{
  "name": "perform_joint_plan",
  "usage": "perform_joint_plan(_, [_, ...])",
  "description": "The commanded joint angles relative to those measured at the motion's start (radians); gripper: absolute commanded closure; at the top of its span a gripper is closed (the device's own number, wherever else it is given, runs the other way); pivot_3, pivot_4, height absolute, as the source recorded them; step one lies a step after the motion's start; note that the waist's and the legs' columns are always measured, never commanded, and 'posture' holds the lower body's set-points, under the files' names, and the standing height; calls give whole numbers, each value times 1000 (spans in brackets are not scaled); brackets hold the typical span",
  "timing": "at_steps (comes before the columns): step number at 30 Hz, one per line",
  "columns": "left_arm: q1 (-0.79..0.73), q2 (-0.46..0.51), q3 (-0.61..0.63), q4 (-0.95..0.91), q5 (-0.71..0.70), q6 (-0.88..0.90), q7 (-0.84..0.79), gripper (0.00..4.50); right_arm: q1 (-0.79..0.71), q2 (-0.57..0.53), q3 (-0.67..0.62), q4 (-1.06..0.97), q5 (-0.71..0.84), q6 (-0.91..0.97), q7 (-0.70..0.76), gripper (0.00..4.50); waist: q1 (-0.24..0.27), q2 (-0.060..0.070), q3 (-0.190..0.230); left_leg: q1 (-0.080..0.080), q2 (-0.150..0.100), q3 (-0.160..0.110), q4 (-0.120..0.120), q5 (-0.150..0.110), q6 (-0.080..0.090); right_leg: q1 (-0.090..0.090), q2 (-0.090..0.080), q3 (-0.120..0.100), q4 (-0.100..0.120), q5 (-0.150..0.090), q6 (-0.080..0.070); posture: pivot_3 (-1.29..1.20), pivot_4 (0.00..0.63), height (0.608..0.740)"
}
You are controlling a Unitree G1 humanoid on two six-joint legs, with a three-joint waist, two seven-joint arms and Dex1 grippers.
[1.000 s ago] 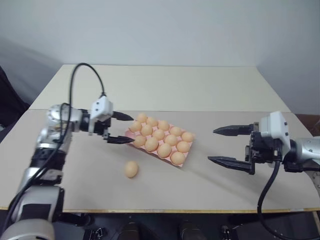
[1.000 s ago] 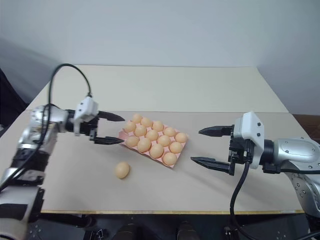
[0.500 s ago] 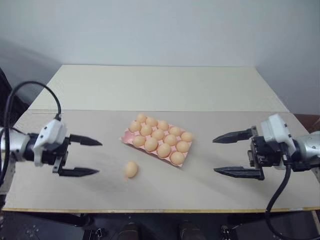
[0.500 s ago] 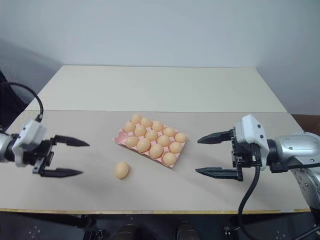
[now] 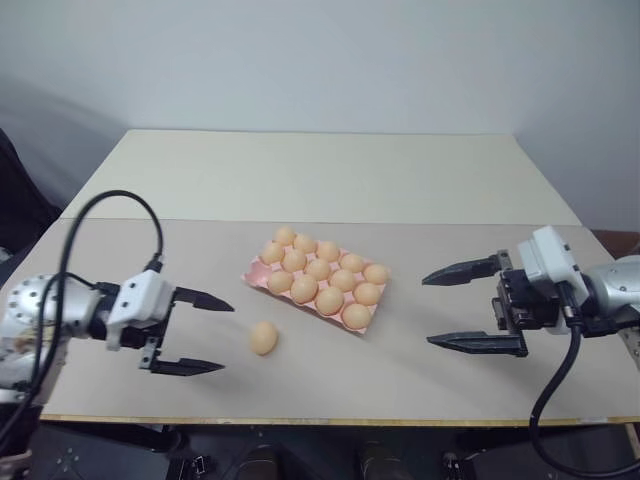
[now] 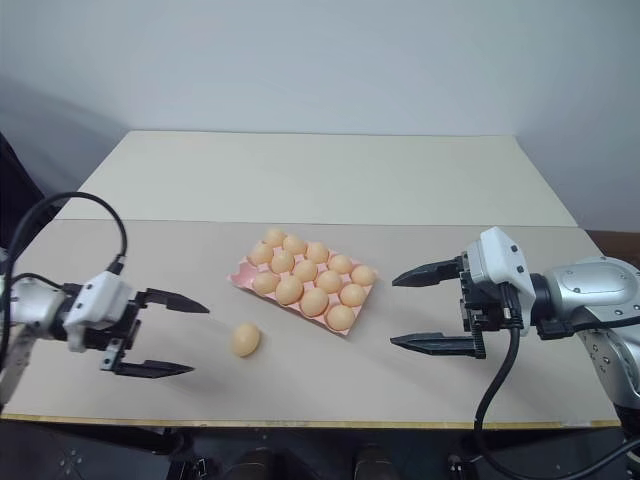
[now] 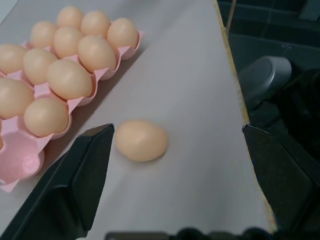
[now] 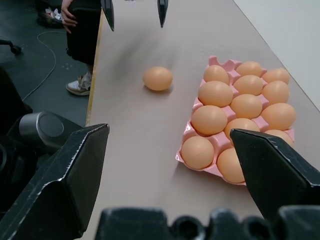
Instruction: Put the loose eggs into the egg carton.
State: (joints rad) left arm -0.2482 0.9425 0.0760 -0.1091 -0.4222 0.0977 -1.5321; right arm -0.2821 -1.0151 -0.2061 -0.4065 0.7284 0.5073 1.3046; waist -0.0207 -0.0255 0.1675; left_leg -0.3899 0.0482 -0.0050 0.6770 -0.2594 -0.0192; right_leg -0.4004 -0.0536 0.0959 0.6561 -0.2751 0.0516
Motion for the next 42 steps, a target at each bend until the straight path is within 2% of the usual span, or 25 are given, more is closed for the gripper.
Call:
perform_joint_plan(1, [-55,-59,-88,58,88,-73,42,38,-12,-10,-21,-35,13,-2,-10,0,4,0,0,0,0,0,0,0,0,0,0,0,0,0,0,0,150,740])
perform_joint_plan(7, [-144,-158,-228,207,252,-152,119,38,7,-20,-54,-60,28,15,-29,0,6,0,0,-1,0,0,0,0,0,-1,0,0,0,0,0,0,150,740])
perform_joint_plan(11, [-173,-188,-261,269,266,-180,112,38,19,-26,-70,-74,36,26,-39,0,3,0,0,-1,0,0,0,0,0,-1,0,0,0,0,0,0,150,740])
perform_joint_plan(14, [-188,-202,-264,303,280,-213,123,649,24,-25,-83,-79,44,33,-49,0,6,0,0,-1,0,0,1,0,0,-1,0,0,0,0,0,0,150,740])
perform_joint_plan(17, [-195,-204,-247,296,254,-196,121,1654,26,-26,-88,-81,50,37,-56,0,6,0,0,-1,0,0,1,0,0,-1,0,0,0,0,0,0,150,740])
perform_joint_plan(19, [-197,-193,-235,279,238,-183,116,2050,27,-25,-88,-78,51,35,-58,0,6,0,0,-1,0,0,1,0,0,-1,0,0,0,0,0,0,150,740])
perform_joint_plan(23, [-221,-180,-168,251,148,-93,118,2092,25,-16,-85,-74,59,36,-69,0,5,0,0,-1,0,0,1,0,0,-1,0,0,1,0,0,0,150,740])
perform_joint_plan(27, [-297,-230,-76,260,55,68,242,2092,24,-11,-79,-68,62,30,-79,0,8,0,0,-1,0,-1,1,0,0,-1,0,0,1,0,0,0,150,740])
perform_joint_plan(30, [-359,-266,-71,302,115,134,385,2092,24,-8,-75,-67,57,24,-85,0,9,0,0,-1,-1,-2,2,0,0,1,0,-1,0,0,1,0,150,740])
perform_joint_plan(34, [-430,-311,-122,426,237,112,514,2092,23,-1,-75,-71,57,21,-97,0,7,0,0,-1,-1,-2,1,0,0,1,0,-1,0,0,1,0,150,740])
perform_joint_plan(38, [-458,-334,-147,506,283,77,529,2092,23,3,-76,-76,55,21,-106,0,3,0,0,-1,-1,-2,1,0,0,1,0,0,0,0,0,0,150,740])
perform_joint_plan(42, [-466,-332,-144,512,270,103,496,2092,35,0,-92,-84,59,25,-117,0,6,0,0,-1,-1,-2,1,0,0,0,0,0,0,0,0,0,150,740])
